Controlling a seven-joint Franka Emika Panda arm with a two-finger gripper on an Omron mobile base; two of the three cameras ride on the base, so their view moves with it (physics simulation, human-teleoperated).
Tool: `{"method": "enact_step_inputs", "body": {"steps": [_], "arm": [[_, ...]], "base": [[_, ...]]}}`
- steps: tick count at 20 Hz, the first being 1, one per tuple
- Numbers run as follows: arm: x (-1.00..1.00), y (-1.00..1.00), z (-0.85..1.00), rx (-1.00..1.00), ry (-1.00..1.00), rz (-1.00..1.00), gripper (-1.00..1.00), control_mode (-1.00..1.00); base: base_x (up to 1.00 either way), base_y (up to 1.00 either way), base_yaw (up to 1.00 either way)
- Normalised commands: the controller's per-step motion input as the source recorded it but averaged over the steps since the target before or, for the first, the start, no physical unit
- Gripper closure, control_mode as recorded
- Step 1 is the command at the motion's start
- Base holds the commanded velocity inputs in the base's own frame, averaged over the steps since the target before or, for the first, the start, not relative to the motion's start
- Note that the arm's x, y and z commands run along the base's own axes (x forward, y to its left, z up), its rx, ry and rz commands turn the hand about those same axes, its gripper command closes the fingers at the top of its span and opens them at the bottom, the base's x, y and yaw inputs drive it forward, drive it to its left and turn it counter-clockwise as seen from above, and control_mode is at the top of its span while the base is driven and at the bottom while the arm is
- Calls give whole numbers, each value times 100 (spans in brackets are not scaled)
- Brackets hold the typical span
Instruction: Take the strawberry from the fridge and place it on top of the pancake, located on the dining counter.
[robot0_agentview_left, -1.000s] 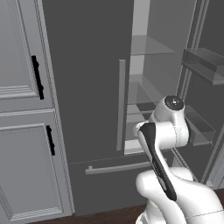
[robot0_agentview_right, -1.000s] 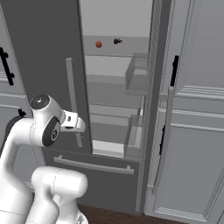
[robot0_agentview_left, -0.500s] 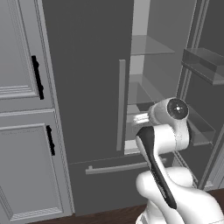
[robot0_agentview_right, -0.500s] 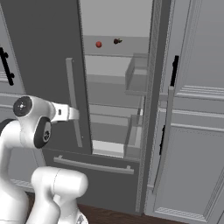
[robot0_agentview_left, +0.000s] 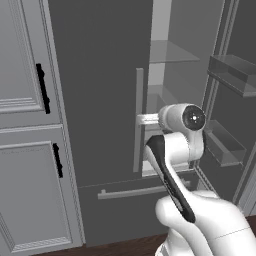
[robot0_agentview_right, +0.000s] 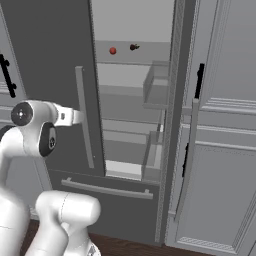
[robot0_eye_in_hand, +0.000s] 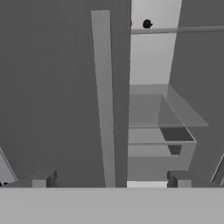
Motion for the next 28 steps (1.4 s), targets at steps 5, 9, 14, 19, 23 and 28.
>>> {"method": "enact_step_inputs", "body": {"steps": [5, 9, 14, 19, 23, 28], "arm": [[60, 41, 2, 6, -4, -4, -100, -100], [89, 4, 0, 0, 9, 3, -100, -100], [50, -17, 0, 0, 1, 0, -100, -100], [89, -5, 6, -7, 10, -3, -100, -100], [47, 0, 10, -2, 3, -4, -100, -100], [31, 6, 3, -2, 0, -2, -100, -100]], "base": [[0, 0, 0], [0, 0, 0], [0, 0, 0], [0, 0, 0], [0, 0, 0], [0, 0, 0]]}}
